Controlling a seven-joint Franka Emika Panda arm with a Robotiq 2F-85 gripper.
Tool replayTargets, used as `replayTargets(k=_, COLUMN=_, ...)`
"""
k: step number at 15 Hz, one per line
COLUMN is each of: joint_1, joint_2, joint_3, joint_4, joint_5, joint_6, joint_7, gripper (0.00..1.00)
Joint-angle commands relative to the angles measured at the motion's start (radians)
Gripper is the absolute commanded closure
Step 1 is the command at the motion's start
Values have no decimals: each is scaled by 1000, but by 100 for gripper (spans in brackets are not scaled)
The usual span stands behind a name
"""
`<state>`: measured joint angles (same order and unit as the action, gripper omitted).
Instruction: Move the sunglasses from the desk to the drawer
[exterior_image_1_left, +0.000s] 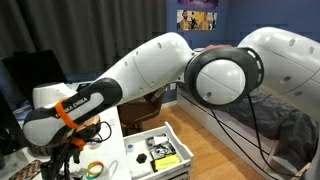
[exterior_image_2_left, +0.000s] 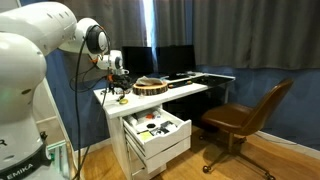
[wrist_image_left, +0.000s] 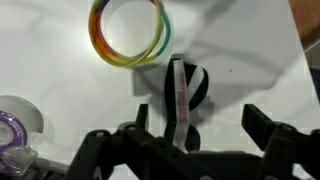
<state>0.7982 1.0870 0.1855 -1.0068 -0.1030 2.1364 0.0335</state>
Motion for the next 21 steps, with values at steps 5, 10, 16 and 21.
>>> replayTargets(k=5, joint_1=53, joint_2=128, joint_3=-55, joint_4=209, joint_5=-26, joint_6=-74, joint_7=4, gripper=27)
replayTargets(k=10, joint_1=69, joint_2=178, joint_3=-70, joint_4=295, joint_5=-21, joint_6=-98, joint_7=-4, gripper=69)
replayTargets(k=16, joint_1=81, joint_2=138, joint_3=-79, joint_4=270, joint_5=-20, joint_6=-84, joint_7=12, gripper=100)
replayTargets(k=21, joint_1=88, joint_2=58, joint_3=-103, joint_4=195, joint_5=-23, joint_6=-69, joint_7=76, gripper=96)
